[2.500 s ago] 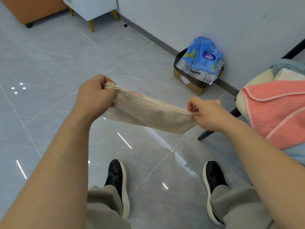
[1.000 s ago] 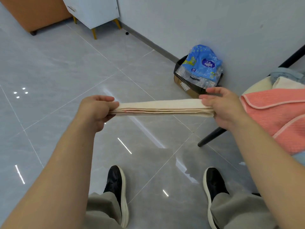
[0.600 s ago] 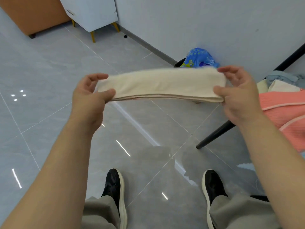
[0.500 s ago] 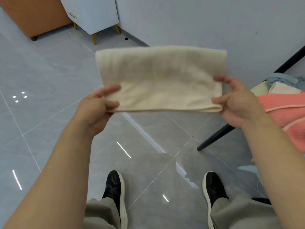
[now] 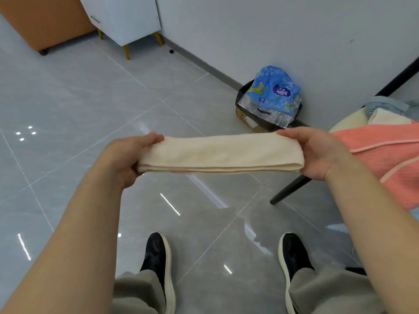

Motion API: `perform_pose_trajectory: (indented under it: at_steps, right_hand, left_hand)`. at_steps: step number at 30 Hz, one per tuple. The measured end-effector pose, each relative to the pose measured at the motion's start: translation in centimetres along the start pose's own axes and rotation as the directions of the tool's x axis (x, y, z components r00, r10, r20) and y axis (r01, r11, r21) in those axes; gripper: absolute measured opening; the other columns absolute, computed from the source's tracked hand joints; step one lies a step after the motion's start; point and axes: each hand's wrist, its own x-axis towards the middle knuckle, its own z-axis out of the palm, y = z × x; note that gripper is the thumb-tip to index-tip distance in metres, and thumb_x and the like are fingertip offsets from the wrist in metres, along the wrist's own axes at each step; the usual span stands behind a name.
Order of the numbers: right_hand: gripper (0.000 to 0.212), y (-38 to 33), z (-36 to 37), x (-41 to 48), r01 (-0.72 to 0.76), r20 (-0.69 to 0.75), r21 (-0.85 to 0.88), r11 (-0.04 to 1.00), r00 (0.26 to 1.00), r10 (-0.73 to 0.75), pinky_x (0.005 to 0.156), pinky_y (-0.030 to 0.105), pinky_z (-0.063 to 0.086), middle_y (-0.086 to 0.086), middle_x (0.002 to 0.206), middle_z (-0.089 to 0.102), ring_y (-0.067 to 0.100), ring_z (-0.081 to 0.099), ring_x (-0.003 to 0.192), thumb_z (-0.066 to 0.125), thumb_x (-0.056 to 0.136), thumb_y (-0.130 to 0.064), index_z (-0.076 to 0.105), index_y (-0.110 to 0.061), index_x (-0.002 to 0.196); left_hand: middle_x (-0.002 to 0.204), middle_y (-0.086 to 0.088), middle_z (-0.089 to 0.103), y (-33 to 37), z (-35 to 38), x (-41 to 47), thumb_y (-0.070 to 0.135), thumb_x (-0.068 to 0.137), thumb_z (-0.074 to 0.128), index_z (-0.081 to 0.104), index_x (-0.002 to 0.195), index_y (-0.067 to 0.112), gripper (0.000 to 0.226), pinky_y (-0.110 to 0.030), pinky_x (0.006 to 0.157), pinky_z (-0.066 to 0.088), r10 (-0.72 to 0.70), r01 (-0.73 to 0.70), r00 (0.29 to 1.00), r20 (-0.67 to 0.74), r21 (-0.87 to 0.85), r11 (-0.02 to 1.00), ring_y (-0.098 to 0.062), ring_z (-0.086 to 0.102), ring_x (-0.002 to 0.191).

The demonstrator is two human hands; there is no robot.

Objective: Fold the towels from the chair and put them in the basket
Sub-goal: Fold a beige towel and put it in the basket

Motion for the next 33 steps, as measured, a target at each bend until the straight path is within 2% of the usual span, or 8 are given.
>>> perform_pose_trajectory:
  at_steps: [4,9,17,21,23,26,28,33]
  right_hand:
    - [0.015,0.8,0.2,0.6,0.186,-0.108,-0.23,0.955,0.971,-0.215,0.055,0.037,0.062,0.016,0.11,0.073,0.02,0.074,0.066,0.067,0.09,-0.003,0.072,-0.015,0.097]
    - [0.043,-0.2,-0.4,0.0,0.374,0.093,-0.064,0.925,0.925,-0.368,0.068,0.029,0.062,0.004,0.117,0.073,0.022,0.074,0.091,0.053,0.093,0.01,0.071,-0.021,0.117]
    - [0.056,-0.2,-0.2,0.0,0.433,0.109,-0.003,0.901,0.896,-0.43,0.071,0.027,0.06,0.003,0.123,0.071,0.022,0.071,0.103,0.05,0.092,0.012,0.059,-0.019,0.138]
    - [0.059,0.3,0.0,0.5,0.436,0.05,-0.147,0.888,0.9,-0.433,0.071,0.026,0.06,0.004,0.127,0.067,0.021,0.071,0.1,0.054,0.09,0.013,0.058,-0.02,0.139]
    - [0.06,0.9,0.0,1.1,0.41,0.039,-0.258,0.875,0.909,-0.415,0.077,0.031,0.061,0.004,0.128,0.067,0.024,0.07,0.102,0.059,0.089,0.011,0.059,-0.025,0.138]
    - [0.063,1.6,0.3,1.4,0.42,0.039,-0.515,0.747,0.882,-0.469,0.097,0.038,0.055,-0.003,0.13,0.064,0.02,0.067,0.109,0.069,0.085,0.0,0.058,-0.033,0.138]
    - [0.065,2.0,0.9,1.2,0.429,0.056,-0.637,0.64,0.855,-0.516,0.099,0.03,0.05,-0.006,0.133,0.06,0.014,0.063,0.111,0.07,0.085,-0.003,0.055,-0.033,0.141]
    - [0.068,3.4,3.2,0.6,0.414,0.18,-0.858,0.305,0.797,-0.576,0.111,0.027,0.033,-0.002,0.152,0.044,0.018,0.044,0.135,0.062,0.09,-0.011,0.041,-0.03,0.151]
  left_hand:
    - [0.102,-0.004,0.077,-0.3,0.3,-0.6,0.0,0.091,0.065,0.076,0.109,0.016,0.026,-0.022,0.06,0.057,0.033,-0.045,0.993,0.116,0.102,0.994,-0.013,0.073,0.076]
    - [0.114,0.0,0.074,0.4,0.2,-0.9,-0.008,0.088,0.051,0.078,0.111,0.021,0.046,-0.031,0.076,0.052,0.097,-0.104,0.977,0.19,0.025,0.994,-0.022,0.068,0.09]
    - [0.115,-0.004,0.071,0.6,0.6,-1.1,-0.009,0.089,0.052,0.069,0.127,0.02,0.051,-0.022,0.061,0.056,0.195,-0.195,0.97,0.144,-0.014,0.981,-0.019,0.068,0.084]
    - [0.12,0.001,0.067,0.2,0.6,-0.8,-0.008,0.088,0.055,0.063,0.135,0.023,0.056,-0.024,0.069,0.056,0.179,-0.19,0.976,0.127,0.084,0.978,-0.018,0.068,0.093]
    - [0.126,0.002,0.062,-0.2,0.9,-0.7,-0.007,0.088,0.058,0.059,0.139,0.024,0.06,-0.028,0.084,0.055,0.179,-0.201,0.976,0.128,0.188,0.961,-0.017,0.065,0.102]
    - [0.132,0.003,0.055,-0.5,1.5,-0.6,-0.004,0.088,0.063,0.052,0.145,0.027,0.066,-0.028,0.091,0.051,0.216,-0.247,0.967,0.133,0.31,0.918,-0.014,0.061,0.109]
    - [0.135,0.003,0.053,-0.9,2.1,-0.6,0.0,0.086,0.064,0.046,0.149,0.028,0.071,-0.029,0.09,0.05,0.233,-0.271,0.962,0.143,0.395,0.878,-0.015,0.06,0.111]
    - [0.152,-0.001,0.043,-2.7,4.9,-1.3,0.011,0.085,0.061,0.033,0.155,0.028,0.077,-0.039,0.109,0.041,0.306,-0.365,0.927,0.216,0.704,0.609,-0.023,0.047,0.132]
